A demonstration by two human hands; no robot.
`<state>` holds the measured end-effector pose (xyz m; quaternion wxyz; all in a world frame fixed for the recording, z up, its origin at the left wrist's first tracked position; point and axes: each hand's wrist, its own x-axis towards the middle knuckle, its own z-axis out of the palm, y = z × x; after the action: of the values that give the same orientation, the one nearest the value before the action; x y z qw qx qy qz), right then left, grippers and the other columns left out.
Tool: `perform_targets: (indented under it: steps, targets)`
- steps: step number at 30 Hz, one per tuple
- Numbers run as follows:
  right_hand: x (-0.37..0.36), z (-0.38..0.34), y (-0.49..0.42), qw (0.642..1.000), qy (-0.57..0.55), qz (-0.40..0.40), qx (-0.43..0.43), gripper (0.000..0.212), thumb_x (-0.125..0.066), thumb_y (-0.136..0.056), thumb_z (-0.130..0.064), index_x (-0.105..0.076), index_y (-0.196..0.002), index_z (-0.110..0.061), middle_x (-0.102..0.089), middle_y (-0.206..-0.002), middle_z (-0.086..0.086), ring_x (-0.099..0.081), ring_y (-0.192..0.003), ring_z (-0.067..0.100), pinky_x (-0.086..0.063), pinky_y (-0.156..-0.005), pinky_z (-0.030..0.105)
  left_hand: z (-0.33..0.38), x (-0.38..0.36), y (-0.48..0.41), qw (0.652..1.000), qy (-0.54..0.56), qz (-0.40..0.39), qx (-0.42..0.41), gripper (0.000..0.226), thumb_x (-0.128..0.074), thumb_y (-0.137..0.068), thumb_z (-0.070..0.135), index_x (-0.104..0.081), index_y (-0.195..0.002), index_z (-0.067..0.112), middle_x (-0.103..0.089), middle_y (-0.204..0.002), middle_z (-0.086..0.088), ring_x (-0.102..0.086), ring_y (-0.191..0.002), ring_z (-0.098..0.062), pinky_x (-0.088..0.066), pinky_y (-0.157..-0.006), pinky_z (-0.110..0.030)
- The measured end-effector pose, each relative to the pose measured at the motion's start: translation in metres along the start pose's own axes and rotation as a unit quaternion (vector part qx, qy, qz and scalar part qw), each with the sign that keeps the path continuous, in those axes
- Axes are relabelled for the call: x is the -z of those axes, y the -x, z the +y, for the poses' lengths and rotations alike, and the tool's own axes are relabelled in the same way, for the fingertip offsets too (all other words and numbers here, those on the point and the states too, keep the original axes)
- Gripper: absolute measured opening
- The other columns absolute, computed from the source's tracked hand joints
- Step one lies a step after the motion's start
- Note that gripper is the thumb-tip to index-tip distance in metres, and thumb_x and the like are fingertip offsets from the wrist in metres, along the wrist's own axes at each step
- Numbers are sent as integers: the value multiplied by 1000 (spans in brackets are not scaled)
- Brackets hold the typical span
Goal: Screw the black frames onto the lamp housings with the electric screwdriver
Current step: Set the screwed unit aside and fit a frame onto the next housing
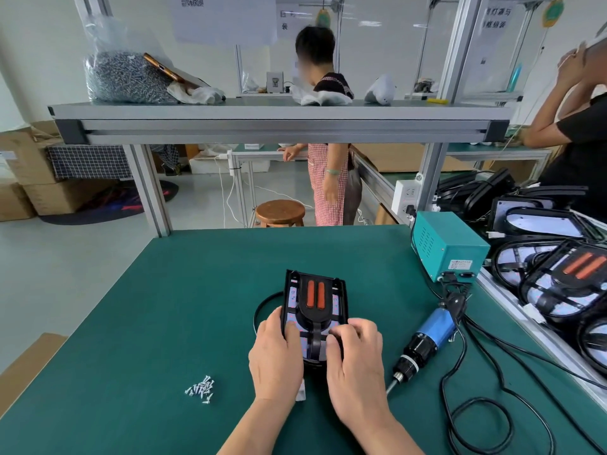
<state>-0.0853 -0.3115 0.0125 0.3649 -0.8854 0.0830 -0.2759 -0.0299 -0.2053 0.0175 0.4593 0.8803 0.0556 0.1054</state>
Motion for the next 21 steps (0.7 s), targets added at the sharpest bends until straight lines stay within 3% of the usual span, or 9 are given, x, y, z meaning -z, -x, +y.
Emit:
perform_targets:
  steps: [3, 5, 8, 12, 15, 17, 19, 21]
  targets:
    - [-1, 2, -1, 1000, -15, 24, 6, 13, -61, -94, -6, -62, -105, -13, -40, -114, -10, -39, -106, 14, -37, -90, 28, -2, 0, 1, 1000, 0, 11, 10, 28, -39, -102, 26, -60, -121, 26, -62, -107, 7, -52, -87, -17, -33, -78, -31]
    - [-2, 2, -2, 999, -27, 17, 6, 24, -59, -92, 0, -59, -113, -12, -40, -128, -7, -36, -122, 14, -37, -102, 29, -1, 2, 3, 1000, 2, 10, 9, 27, -40, -102, 25, -61, -119, 27, -61, -102, 10, -52, -85, -15, -33, -77, -30]
    - [-3, 3, -2, 999, -27, -20, 14, 39, -52, -94, 3, -57, -130, -10, -36, -152, -2, -19, -150, 16, -21, -121, 29, 1, 4, 9, 1000, -8, 5, 5, 26, -42, -102, 25, -60, -119, 29, -57, -98, 12, -51, -84, -14, -33, -77, -29]
    - [0, 3, -2, 999, -3, -31, 21, 59, -50, -89, 7, -52, -143, -15, -35, -159, -2, -10, -155, 16, -3, -122, 23, -1, 8, 22, 1000, -2, -7, -18, 25, -43, -104, 29, -60, -121, 25, -53, -96, 14, -53, -88, -15, -35, -77, -28]
    - [1, 3, -2, 999, -9, -20, 45, 73, -46, -86, 14, -50, -148, -25, -39, -158, -5, -17, -154, 15, -10, -125, 35, -5, 12, 27, 999, 21, -32, -33, 30, -41, -104, 37, -63, -116, 20, -55, -102, 8, -55, -95, -9, -39, -77, -24]
    - [0, 6, -3, 997, 0, -35, 65, 66, -44, -86, 15, -63, -137, -22, -49, -151, -2, -31, -149, 21, -17, -124, 46, -7, 16, 29, 998, 23, -47, -42, 37, -37, -103, 41, -65, -105, 16, -51, -104, 6, -51, -91, 3, -39, -73, -11]
    - [-2, 8, -3, 997, 2, -44, 67, 63, -45, -83, 19, -70, -128, -18, -55, -146, 3, -41, -144, 26, -25, -119, 53, -9, 23, 29, 998, 39, -37, -41, 37, -38, -103, 41, -66, -107, 17, -48, -107, 9, -45, -95, 15, -35, -74, -3]
    - [-3, 8, -3, 997, -7, -36, 70, 65, -45, -78, 24, -73, -124, -13, -58, -142, 7, -45, -140, 31, -33, -114, 57, -13, 33, 24, 998, 43, -13, -44, 32, -43, -103, 38, -66, -115, 19, -48, -110, 11, -45, -98, 18, -35, -75, -7]
